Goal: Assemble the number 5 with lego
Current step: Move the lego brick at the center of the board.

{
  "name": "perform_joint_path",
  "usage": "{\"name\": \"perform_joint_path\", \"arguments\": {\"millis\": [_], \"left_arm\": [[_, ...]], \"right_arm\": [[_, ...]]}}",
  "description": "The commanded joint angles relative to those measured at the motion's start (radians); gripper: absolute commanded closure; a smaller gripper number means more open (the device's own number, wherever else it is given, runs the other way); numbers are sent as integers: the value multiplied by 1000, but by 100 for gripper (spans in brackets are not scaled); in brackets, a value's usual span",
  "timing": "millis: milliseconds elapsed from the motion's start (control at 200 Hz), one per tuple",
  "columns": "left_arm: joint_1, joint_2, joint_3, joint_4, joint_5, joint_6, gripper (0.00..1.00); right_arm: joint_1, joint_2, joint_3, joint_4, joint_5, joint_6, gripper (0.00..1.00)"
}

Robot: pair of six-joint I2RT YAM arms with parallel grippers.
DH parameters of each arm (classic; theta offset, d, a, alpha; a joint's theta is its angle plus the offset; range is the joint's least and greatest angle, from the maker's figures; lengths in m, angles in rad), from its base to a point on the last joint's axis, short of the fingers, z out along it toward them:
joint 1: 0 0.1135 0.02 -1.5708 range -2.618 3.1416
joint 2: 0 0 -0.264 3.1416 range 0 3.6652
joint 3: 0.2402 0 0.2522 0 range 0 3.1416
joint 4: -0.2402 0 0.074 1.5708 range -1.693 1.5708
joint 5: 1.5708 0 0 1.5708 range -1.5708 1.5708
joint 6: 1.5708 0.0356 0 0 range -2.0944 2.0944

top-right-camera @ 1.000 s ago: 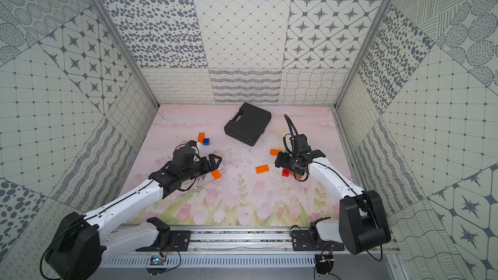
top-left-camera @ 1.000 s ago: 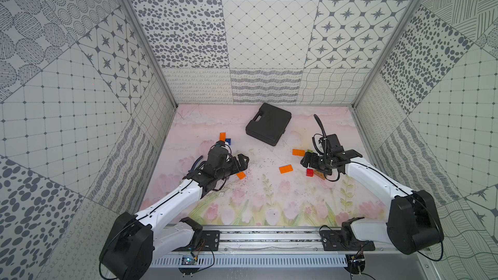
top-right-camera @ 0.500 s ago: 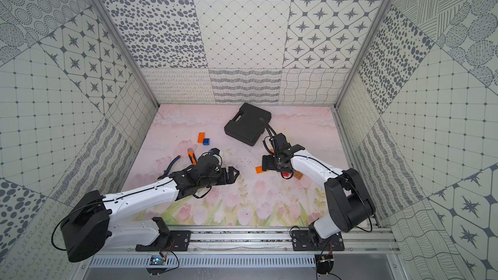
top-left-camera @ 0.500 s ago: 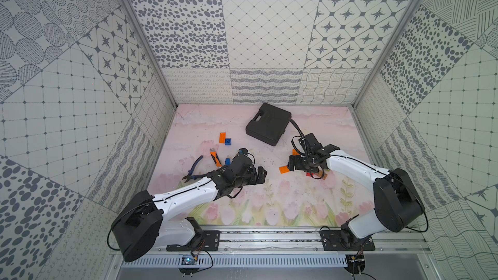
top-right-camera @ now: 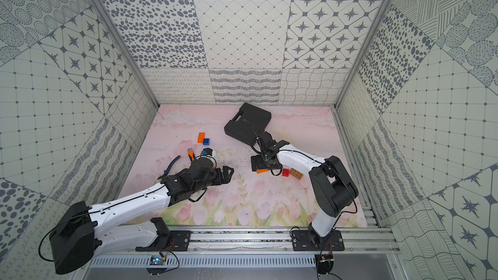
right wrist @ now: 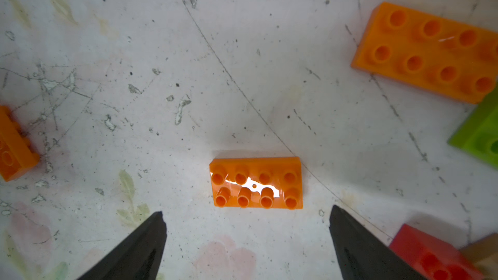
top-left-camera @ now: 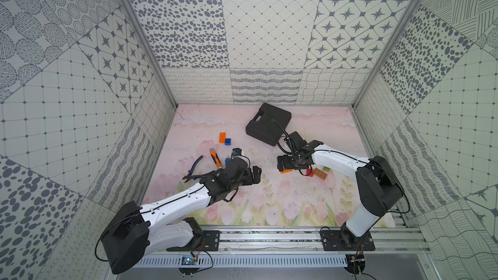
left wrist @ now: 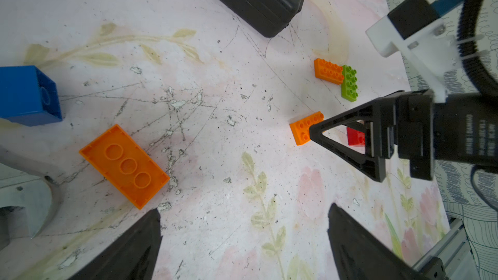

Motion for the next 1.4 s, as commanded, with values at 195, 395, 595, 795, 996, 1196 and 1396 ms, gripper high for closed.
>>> {"name": "perform_joint_path", "arguments": {"millis": [195, 395, 595, 795, 996, 1196, 1396], "left_arm": [[2, -57, -47, 25, -100, 17, 0], [9, -94, -92, 85, -114, 5, 0], [9, -89, -94, 81, -110, -3, 0], [10, -83, -92, 81, -107, -5, 0], [12, -86, -95, 73, -115, -5, 0], [12, -79, -96, 77, -113, -14, 0], [12, -72, -95, 83, -110, -9, 1]], "right_arm": [[27, 68, 66, -67, 62, -5, 1], [27, 75, 64, -50, 49, 7, 1], [27, 92, 69, -46, 43, 11, 1], [40, 128, 91, -46, 35, 8, 1], [47, 161, 97, -56, 70, 10, 7], [52, 201, 109, -60, 93, 30, 12], [52, 215, 108, -41, 103, 56, 16]]}}
